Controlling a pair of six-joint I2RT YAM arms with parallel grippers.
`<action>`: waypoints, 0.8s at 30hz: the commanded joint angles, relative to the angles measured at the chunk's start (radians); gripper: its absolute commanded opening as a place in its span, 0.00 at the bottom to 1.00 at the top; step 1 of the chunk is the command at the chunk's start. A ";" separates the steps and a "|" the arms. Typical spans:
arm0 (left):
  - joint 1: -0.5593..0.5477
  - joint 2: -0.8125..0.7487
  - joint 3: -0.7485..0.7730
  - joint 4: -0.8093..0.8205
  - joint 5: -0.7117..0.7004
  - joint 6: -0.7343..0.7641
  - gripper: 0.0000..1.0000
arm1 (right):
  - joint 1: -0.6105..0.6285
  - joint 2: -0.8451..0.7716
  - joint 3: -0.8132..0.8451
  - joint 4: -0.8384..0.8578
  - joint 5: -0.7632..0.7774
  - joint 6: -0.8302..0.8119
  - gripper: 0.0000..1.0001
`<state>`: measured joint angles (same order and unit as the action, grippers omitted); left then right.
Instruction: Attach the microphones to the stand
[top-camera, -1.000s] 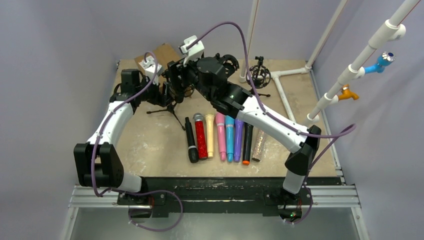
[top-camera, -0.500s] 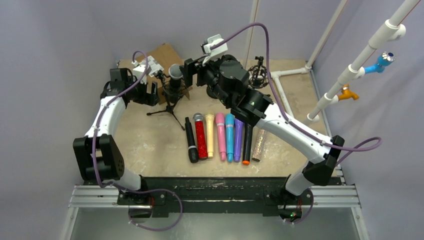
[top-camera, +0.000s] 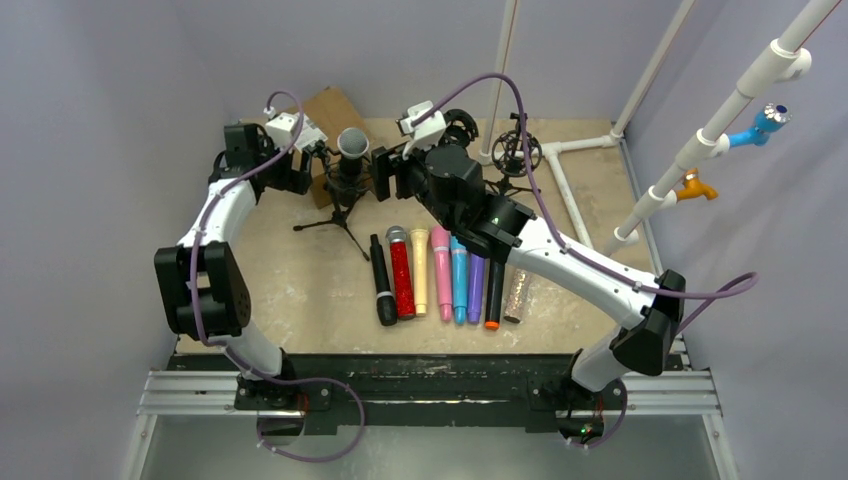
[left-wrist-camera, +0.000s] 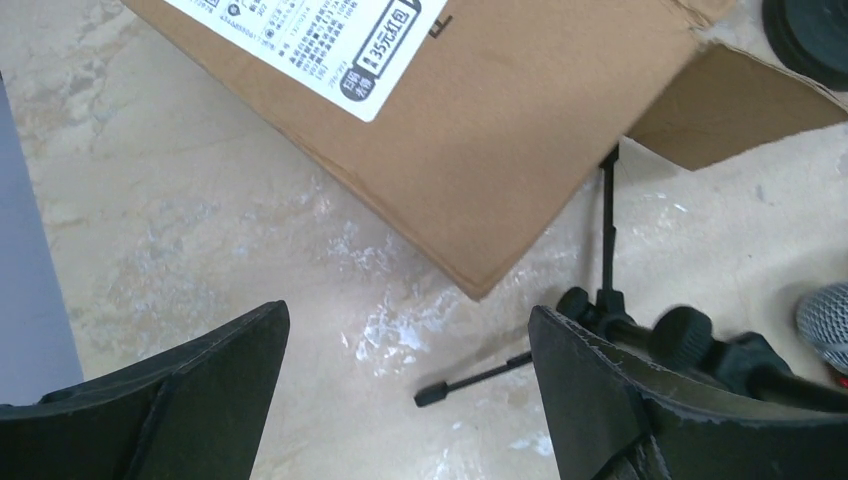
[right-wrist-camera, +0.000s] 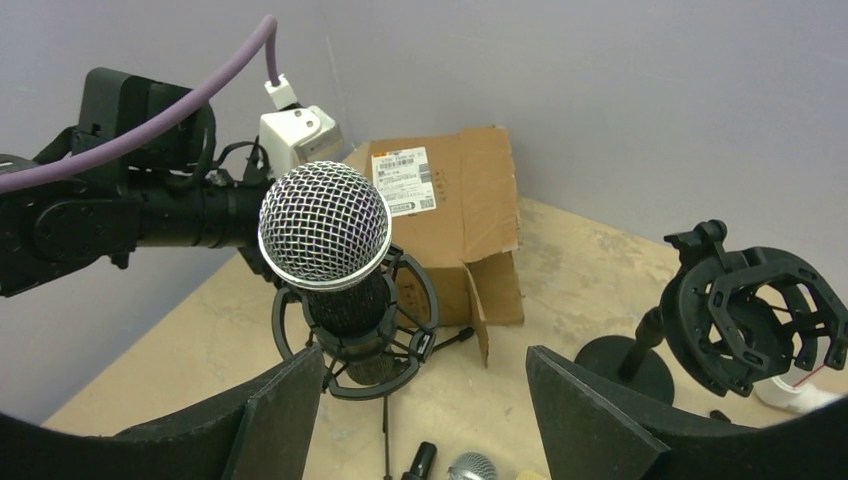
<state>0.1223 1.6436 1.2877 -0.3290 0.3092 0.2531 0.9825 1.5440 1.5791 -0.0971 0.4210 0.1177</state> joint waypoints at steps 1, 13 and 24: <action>-0.033 0.052 0.054 0.089 -0.036 0.016 0.90 | 0.002 -0.042 -0.028 0.033 0.004 0.037 0.77; -0.039 0.077 -0.003 0.201 -0.395 0.151 0.90 | 0.002 -0.038 -0.056 0.036 -0.023 0.066 0.73; 0.041 -0.017 -0.023 0.092 -0.599 0.019 0.84 | 0.002 -0.058 -0.094 0.051 -0.026 0.076 0.71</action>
<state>0.1074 1.6783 1.2503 -0.2115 -0.1864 0.3500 0.9825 1.5352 1.4963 -0.0887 0.4011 0.1787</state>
